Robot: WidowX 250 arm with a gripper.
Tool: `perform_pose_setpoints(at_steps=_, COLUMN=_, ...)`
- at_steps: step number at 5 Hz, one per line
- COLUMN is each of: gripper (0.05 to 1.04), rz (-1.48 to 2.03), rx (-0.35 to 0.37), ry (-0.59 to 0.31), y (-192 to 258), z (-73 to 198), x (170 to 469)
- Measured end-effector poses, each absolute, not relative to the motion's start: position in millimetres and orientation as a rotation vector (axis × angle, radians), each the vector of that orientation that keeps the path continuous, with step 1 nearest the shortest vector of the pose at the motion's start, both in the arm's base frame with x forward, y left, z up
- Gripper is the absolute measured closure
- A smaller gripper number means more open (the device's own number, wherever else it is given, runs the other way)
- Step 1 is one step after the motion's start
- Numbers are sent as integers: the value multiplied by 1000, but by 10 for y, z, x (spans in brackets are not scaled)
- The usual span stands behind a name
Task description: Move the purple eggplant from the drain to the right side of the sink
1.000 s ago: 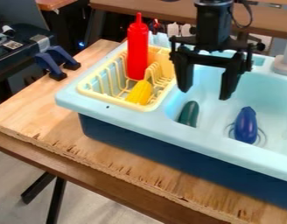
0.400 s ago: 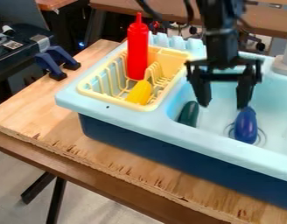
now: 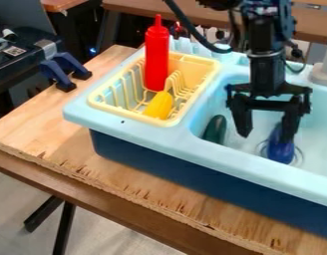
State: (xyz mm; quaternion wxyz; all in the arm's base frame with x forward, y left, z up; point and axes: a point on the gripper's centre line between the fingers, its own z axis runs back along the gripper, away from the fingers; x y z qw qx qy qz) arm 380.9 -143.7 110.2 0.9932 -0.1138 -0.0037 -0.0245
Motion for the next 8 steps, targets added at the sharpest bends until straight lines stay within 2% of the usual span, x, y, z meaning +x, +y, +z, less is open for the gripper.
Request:
perform_pose_setpoints(at_steps=1, gripper=83, rz=-53, rx=-234, ry=-19, y=-1477, z=1102, x=3821)
perform_pose_setpoints(at_steps=3, gripper=83, rz=-32, rx=-236, ry=8, y=-1554, z=926, x=3842)
perform_pose_setpoints(at_steps=4, gripper=145, rz=-20, rx=-244, ry=7, y=-1573, z=918, x=3865)
perform_pose_setpoints(at_steps=5, gripper=412, rz=-26, rx=-243, ry=32, y=-1570, z=895, x=3886)
perform_pose_setpoints(at_steps=7, gripper=435, rz=-60, rx=-234, ry=44, y=-1619, z=938, x=3855)
perform_pose_setpoints(at_steps=8, gripper=435, rz=-113, rx=-201, ry=23, y=-1753, z=1103, x=3852)
